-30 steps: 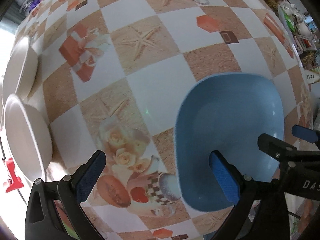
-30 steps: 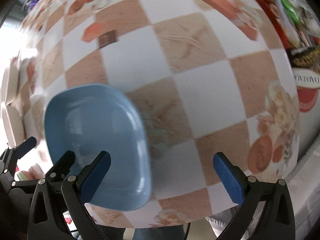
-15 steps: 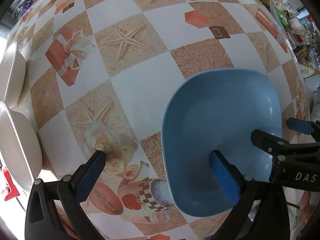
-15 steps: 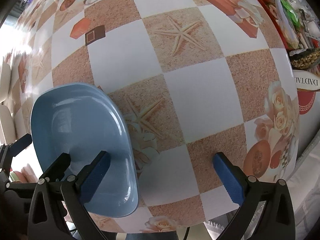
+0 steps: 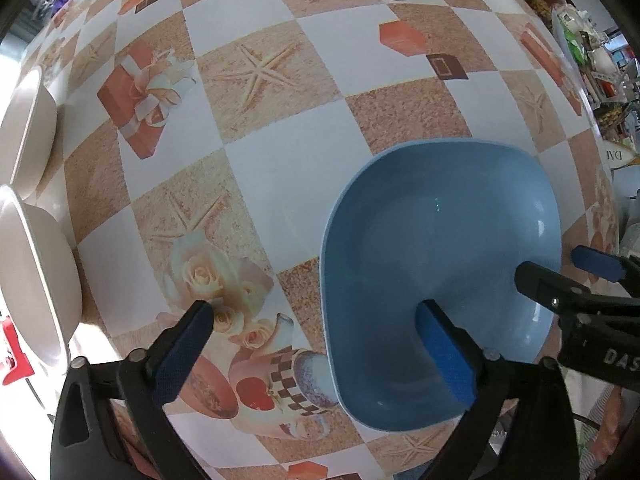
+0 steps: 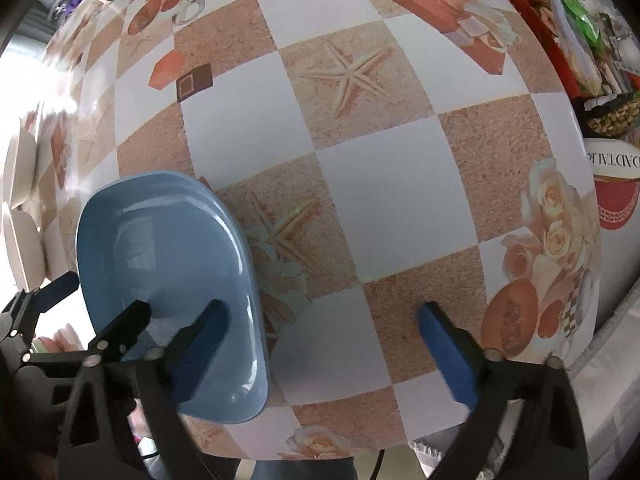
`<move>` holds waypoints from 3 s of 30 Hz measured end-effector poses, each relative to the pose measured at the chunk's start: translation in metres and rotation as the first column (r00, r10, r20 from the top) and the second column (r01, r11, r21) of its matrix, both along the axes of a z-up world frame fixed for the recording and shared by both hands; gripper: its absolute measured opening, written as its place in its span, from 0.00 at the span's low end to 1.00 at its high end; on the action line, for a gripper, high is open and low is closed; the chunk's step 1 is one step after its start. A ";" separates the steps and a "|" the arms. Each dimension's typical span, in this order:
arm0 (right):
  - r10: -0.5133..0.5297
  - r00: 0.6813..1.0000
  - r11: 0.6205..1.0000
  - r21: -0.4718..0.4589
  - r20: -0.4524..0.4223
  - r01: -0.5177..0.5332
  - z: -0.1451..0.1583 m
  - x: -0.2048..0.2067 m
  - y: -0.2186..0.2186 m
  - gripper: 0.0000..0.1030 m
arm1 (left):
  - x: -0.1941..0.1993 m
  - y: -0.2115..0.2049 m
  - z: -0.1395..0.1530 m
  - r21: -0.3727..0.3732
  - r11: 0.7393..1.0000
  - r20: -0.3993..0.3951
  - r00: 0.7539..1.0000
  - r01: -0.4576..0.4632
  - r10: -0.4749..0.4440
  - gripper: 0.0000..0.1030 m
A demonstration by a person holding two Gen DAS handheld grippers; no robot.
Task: Organize plates and bowls
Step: 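Close the right tool's fingers on the blue plate rim, then lift the blue plate with the right tool and carry it over the green plate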
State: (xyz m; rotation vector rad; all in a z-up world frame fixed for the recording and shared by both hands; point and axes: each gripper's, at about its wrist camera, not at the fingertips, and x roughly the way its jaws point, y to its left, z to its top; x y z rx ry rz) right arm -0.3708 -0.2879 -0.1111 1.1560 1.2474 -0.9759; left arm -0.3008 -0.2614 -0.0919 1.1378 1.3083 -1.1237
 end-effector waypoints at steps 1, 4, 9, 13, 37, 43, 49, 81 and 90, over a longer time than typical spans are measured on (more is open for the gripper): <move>-0.008 1.000 1.000 -0.006 0.003 0.008 0.003 0.000 0.001 0.87 | 0.002 0.002 0.002 -0.001 1.000 -0.001 1.000 -0.004 0.004 0.96; -0.040 0.999 0.999 0.003 0.035 0.040 0.011 -0.009 0.003 0.86 | 0.010 0.003 0.005 -0.009 1.000 0.000 1.000 -0.019 0.019 0.96; 0.026 0.999 1.000 -0.010 0.039 -0.025 0.014 0.002 0.007 0.86 | 0.009 -0.001 0.002 -0.008 1.000 -0.001 1.000 -0.019 0.019 0.93; 0.025 0.999 1.000 -0.020 0.032 -0.025 0.016 0.008 0.007 0.75 | 0.010 -0.004 0.006 -0.005 0.999 -0.011 0.999 -0.052 0.052 0.91; 0.244 0.966 0.969 0.009 0.089 -0.246 0.050 0.071 0.056 0.21 | 0.055 0.046 0.055 -0.055 0.995 -0.017 0.996 -0.088 0.087 0.29; 0.302 0.947 0.953 -0.006 0.104 -0.304 0.069 0.088 0.058 0.21 | 0.086 0.079 0.069 -0.060 0.988 -0.010 0.990 -0.140 0.140 0.29; 0.365 0.924 0.931 -0.022 0.112 -0.365 0.088 0.111 0.059 0.21 | 0.131 0.116 0.069 -0.052 0.978 -0.014 0.979 -0.204 0.204 0.29; 0.632 0.740 0.761 0.000 0.231 -0.649 0.093 0.232 0.145 0.21 | 0.220 0.221 0.130 -0.103 0.859 0.122 0.850 -0.502 0.512 0.29; 0.669 0.696 0.709 0.058 0.260 -0.703 0.076 0.257 0.187 0.21 | 0.249 0.263 0.126 -0.092 0.839 0.150 0.825 -0.537 0.545 0.29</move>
